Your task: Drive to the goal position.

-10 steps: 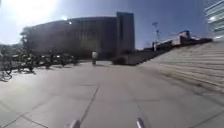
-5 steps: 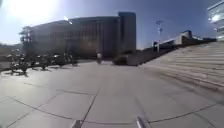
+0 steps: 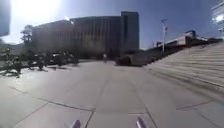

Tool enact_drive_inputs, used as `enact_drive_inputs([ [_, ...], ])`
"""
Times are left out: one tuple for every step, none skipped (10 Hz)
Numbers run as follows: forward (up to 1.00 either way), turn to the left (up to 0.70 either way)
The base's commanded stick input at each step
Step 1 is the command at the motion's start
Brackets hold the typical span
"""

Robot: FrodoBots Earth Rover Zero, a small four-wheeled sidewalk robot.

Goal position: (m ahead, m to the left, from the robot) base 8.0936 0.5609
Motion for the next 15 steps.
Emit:
enact_drive_inputs([
  [1.0,0.0],
  [1.0,0.0],
  [1.0,0.03],
  [1.0,0.07],
  [1.0,0.0],
  [1.0,0.0],
  [1.0,0.0],
  [1.0,0.0],
  [1.0,0.0],
  [1.0,0.0],
  [1.0,0.0],
  [1.0,0.0],
  [1.0,0.0],
  [1.0,0.0],
  [1.0,0.0],
])
